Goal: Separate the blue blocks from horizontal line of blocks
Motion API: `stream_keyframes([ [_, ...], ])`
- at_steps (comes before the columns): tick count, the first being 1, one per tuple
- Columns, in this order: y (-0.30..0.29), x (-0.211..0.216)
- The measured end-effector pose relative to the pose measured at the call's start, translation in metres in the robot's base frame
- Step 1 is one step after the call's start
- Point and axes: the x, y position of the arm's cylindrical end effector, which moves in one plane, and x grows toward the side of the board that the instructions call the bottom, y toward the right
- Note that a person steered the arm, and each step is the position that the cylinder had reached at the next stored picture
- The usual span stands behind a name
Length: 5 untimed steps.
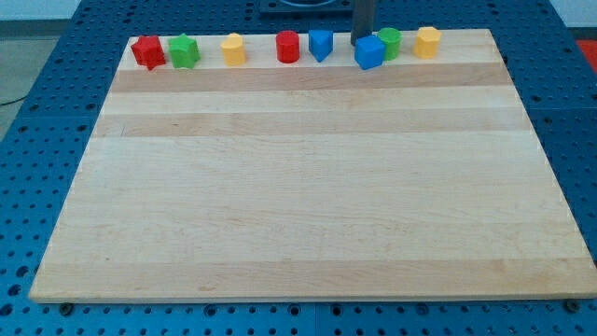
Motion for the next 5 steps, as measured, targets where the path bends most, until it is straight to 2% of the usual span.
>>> stream_keyframes([
  [1,0.0,0.001],
  [3,0.019,0.068],
  [4,0.015,0.055],
  [5,-0.004,0.005],
])
